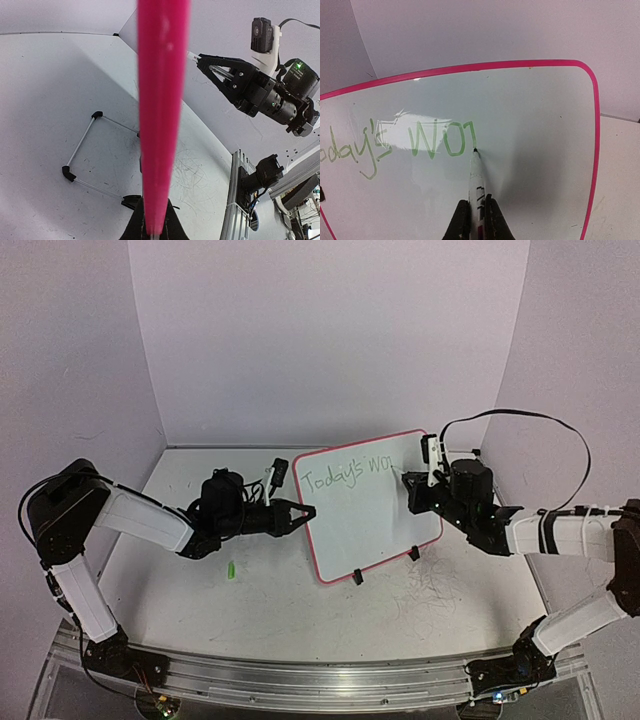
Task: Write a sentence on the whiteboard
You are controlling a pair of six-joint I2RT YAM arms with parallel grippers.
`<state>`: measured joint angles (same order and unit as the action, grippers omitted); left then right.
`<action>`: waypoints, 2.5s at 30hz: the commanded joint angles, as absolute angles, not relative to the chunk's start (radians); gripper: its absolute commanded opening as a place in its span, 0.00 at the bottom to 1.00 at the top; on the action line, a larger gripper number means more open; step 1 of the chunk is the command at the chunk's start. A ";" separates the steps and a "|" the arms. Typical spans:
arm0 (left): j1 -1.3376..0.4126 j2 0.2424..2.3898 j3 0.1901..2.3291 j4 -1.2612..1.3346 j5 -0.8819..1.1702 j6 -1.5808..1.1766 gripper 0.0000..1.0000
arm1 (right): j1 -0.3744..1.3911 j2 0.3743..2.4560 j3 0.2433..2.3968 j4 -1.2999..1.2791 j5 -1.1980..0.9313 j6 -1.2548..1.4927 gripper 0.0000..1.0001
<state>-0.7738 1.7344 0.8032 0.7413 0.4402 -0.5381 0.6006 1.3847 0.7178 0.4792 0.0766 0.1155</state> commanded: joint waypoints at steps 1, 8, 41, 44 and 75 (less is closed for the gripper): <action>-0.779 1.692 0.798 0.748 0.446 -0.522 0.00 | 0.599 1.366 0.715 0.487 0.071 0.129 0.00; -0.779 1.696 0.799 0.748 0.449 -0.524 0.00 | 0.599 1.390 0.748 0.512 0.072 0.131 0.00; -0.778 1.695 0.800 0.748 0.451 -0.520 0.00 | 0.599 1.406 0.754 0.478 0.124 0.150 0.00; -0.778 1.694 0.801 0.747 0.451 -0.521 0.00 | 0.599 1.397 0.740 0.477 0.117 0.154 0.00; -0.778 1.698 0.803 0.746 0.448 -0.521 0.00 | 0.535 1.313 0.703 0.566 0.013 0.111 0.00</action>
<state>-0.7742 1.7340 0.8028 0.7414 0.4370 -0.5338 0.5156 1.2791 0.7040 0.5125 0.0484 0.1338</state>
